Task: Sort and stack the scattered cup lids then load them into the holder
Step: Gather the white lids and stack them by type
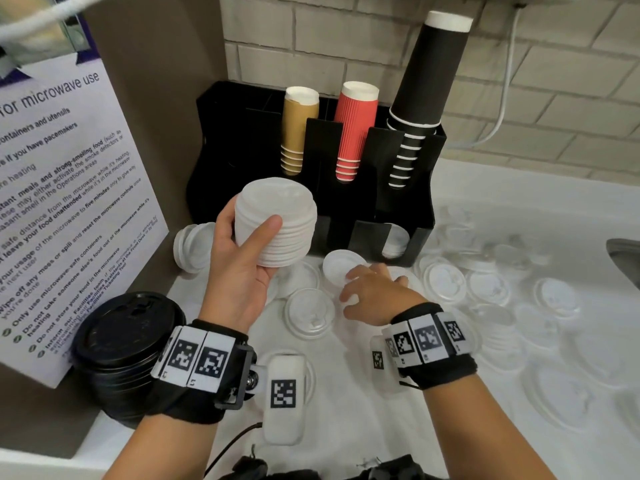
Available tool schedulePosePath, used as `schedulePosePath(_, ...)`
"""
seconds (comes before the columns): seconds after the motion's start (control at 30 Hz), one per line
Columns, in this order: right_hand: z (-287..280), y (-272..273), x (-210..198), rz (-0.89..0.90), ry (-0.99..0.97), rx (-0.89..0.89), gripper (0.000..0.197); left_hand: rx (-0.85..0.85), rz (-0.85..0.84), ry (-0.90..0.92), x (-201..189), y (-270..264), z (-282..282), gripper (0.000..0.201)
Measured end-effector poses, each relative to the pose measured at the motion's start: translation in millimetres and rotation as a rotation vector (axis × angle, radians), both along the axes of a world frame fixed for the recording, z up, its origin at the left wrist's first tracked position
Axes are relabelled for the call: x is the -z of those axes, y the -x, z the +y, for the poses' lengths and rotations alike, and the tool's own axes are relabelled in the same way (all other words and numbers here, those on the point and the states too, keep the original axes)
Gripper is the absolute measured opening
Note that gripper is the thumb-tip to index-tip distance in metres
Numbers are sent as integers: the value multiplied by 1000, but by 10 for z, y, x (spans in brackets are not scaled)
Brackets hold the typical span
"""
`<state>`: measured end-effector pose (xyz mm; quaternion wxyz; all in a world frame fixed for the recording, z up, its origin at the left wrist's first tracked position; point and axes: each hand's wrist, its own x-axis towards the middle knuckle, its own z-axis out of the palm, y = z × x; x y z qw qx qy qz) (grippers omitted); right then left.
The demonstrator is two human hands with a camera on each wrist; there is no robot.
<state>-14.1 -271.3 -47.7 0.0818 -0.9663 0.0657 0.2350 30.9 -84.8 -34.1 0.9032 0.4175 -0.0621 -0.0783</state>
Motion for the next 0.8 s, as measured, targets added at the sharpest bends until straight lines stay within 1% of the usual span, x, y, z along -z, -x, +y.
schedulePosePath(0.1, -75, 3, -70, -30, -97, 99, 43, -56, -8, -6, -42, 10, 16, 66)
schedulePosePath(0.2, -148, 31, -235, -151, -171, 107, 43, -108, 0, 5, -82, 21, 30, 68)
schedulePosePath(0.3, -83, 43, -415, -252, -255, -12, 39, -138, 9, 14, -113, 38, 33, 71)
schedulePosePath(0.37, 21, -3, -473, -261, -345, -132, 39, -139, 0, 16, -129, 51, 22, 70)
schedulePosePath(0.43, 120, -100, -470, -244, -387, -203, 38, -136, -13, 13, -143, 65, 6, 67)
schedulePosePath(0.5, 190, -221, -409, -194, -312, -219, 33, -136, -16, 17, -144, 69, 1, 65)
schedulePosePath(0.63, 267, -406, -248, 15, -42, -107, 36, -124, -17, 19, -153, 91, 6, 70)
schedulePosePath(0.73, 306, -505, -177, 107, 50, -100, 40, -120, -13, 6, -147, 104, 21, 65)
schedulePosePath(0.8, 319, -560, -139, 149, 86, -103, 41, -132, -11, 2, -155, 106, 43, 67)
